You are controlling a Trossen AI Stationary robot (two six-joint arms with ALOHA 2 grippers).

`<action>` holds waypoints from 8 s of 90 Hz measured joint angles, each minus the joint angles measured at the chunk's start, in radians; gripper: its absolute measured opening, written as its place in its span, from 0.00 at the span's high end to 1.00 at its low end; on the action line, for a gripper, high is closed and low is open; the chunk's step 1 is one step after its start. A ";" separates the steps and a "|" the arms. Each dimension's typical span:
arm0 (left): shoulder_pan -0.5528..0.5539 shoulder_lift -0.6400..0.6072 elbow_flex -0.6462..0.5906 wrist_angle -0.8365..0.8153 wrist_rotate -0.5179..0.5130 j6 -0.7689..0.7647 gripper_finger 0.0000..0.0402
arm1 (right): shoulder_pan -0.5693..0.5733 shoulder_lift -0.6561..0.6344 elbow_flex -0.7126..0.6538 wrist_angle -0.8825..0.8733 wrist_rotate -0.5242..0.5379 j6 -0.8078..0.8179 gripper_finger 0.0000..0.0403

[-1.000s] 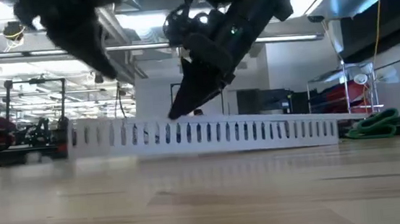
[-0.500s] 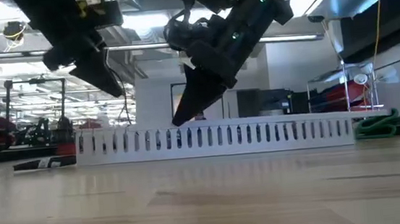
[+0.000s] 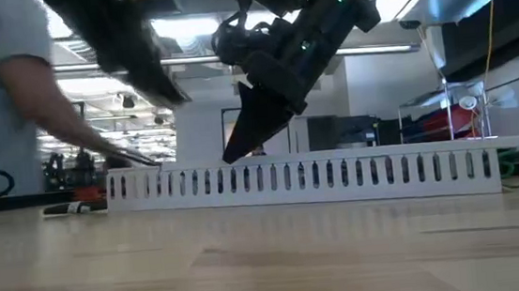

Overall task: Ziptie cables
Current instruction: Close the cable duct

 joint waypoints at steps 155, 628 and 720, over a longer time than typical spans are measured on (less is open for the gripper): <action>0.392 0.174 -0.010 -0.130 0.831 0.237 0.99 | 0.000 0.022 0.001 0.047 -0.006 -0.003 0.42; -0.005 0.153 0.043 -0.406 0.700 -0.394 1.00 | -0.049 0.065 0.000 0.068 0.047 -0.232 0.42; 0.005 0.136 -0.188 -0.162 0.757 -0.483 0.80 | -0.047 0.065 0.000 0.086 0.056 -0.231 0.42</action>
